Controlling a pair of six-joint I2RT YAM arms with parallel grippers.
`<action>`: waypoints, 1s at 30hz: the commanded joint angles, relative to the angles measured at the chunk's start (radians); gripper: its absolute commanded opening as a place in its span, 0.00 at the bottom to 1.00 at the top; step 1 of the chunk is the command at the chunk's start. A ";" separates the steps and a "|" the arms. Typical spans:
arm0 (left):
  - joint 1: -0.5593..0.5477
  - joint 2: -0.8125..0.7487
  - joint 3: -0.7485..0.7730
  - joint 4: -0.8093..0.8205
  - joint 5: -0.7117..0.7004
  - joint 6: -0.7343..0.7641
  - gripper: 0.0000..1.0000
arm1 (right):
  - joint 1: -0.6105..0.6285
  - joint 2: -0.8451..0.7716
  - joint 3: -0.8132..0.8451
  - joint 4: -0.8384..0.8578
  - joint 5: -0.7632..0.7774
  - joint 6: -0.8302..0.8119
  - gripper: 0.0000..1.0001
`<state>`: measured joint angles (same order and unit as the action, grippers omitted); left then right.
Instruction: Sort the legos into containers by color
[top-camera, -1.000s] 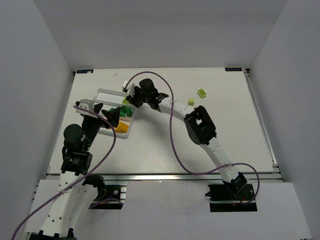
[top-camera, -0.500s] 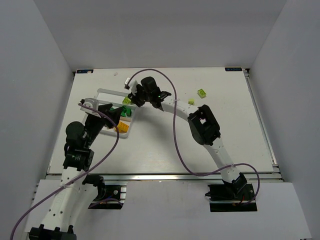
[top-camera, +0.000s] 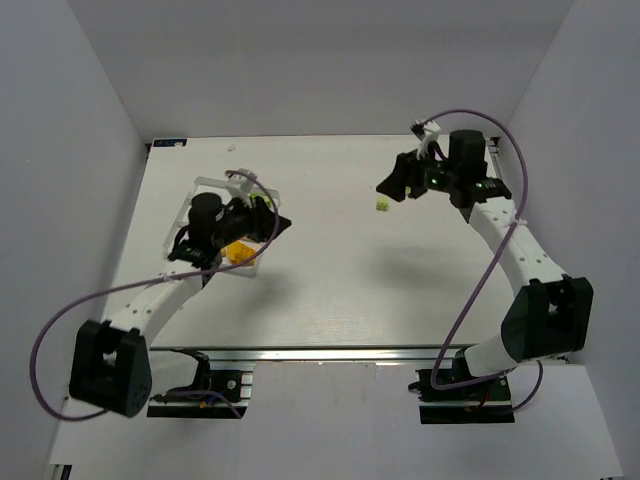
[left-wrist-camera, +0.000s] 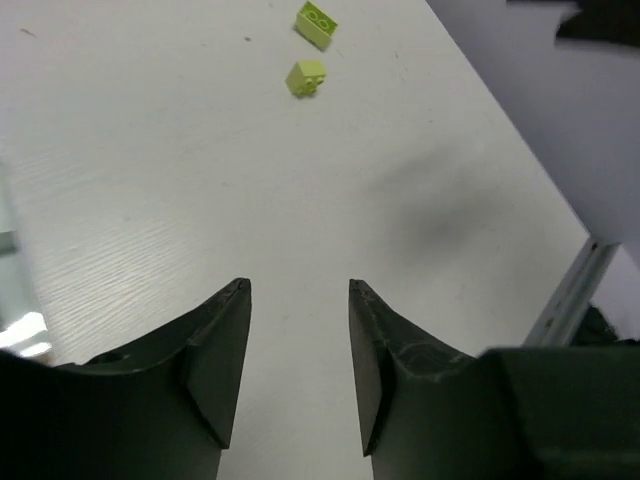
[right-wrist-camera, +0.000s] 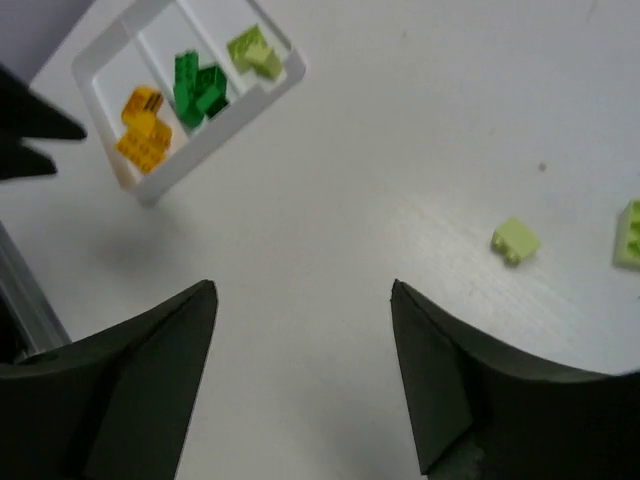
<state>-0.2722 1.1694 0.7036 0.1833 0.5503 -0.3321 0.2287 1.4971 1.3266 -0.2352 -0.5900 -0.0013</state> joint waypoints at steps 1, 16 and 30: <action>-0.106 0.119 0.173 -0.082 -0.132 -0.013 0.55 | -0.028 -0.091 -0.174 -0.050 -0.195 0.072 0.80; -0.487 0.850 0.825 -0.281 -0.739 -0.044 0.72 | -0.350 -0.321 -0.270 -0.026 -0.094 0.115 0.15; -0.553 1.266 1.296 -0.226 -0.934 -0.064 0.76 | -0.466 -0.371 -0.320 0.014 -0.195 0.113 0.18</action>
<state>-0.8185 2.4168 1.9076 -0.0669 -0.3283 -0.3767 -0.2260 1.1576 1.0161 -0.2783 -0.7368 0.1017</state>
